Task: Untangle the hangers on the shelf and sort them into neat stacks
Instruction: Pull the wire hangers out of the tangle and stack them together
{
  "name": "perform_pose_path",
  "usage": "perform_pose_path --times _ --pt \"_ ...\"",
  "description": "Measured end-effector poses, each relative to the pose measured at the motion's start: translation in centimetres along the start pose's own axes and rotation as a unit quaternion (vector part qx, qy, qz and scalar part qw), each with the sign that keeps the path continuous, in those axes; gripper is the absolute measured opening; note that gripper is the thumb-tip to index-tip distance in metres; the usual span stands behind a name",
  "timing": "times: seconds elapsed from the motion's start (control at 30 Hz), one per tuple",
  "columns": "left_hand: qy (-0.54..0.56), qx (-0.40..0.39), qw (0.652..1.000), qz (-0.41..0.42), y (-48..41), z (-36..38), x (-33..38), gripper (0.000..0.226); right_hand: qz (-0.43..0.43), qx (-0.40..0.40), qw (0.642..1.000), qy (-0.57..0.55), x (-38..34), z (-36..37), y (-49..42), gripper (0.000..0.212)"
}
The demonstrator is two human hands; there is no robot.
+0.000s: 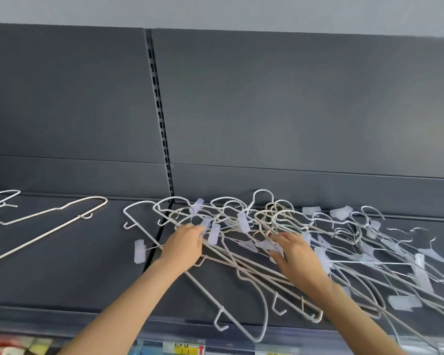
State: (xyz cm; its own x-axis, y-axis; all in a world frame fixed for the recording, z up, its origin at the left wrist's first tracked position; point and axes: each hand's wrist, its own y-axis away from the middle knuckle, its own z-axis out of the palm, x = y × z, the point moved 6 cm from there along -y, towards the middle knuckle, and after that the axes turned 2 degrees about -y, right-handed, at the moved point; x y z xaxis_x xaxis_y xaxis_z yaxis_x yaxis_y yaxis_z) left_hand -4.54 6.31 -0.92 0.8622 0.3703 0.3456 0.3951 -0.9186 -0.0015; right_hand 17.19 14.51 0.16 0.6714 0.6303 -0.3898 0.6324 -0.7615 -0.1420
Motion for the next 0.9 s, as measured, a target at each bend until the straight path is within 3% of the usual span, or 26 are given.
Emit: perform_pose_path --times 0.2,0.37,0.53,0.73,0.9 --pt "-0.060 -0.031 0.998 -0.021 -1.5 1.0 -1.7 0.026 -0.005 -0.006 1.000 -0.003 -0.1 0.7 -1.4 0.038" --pt "0.029 -0.041 0.998 -0.026 -1.8 1.4 -3.1 0.030 -0.034 -0.014 0.999 -0.004 -2.9 2.1 -3.8 0.040" --pt "0.050 0.048 0.997 0.034 -2.1 -1.4 -2.8 0.034 -0.063 0.018 0.998 0.002 -4.6 2.3 -5.9 0.045" --pt "-0.012 0.169 0.982 0.082 -2.6 -4.3 -1.8 0.046 -0.122 0.065 0.985 0.102 -5.9 2.3 -7.6 0.044" --pt "0.063 0.153 0.976 0.144 -3.2 -4.6 1.6 0.039 -0.118 0.114 0.979 0.120 -5.6 0.7 -8.2 0.024"
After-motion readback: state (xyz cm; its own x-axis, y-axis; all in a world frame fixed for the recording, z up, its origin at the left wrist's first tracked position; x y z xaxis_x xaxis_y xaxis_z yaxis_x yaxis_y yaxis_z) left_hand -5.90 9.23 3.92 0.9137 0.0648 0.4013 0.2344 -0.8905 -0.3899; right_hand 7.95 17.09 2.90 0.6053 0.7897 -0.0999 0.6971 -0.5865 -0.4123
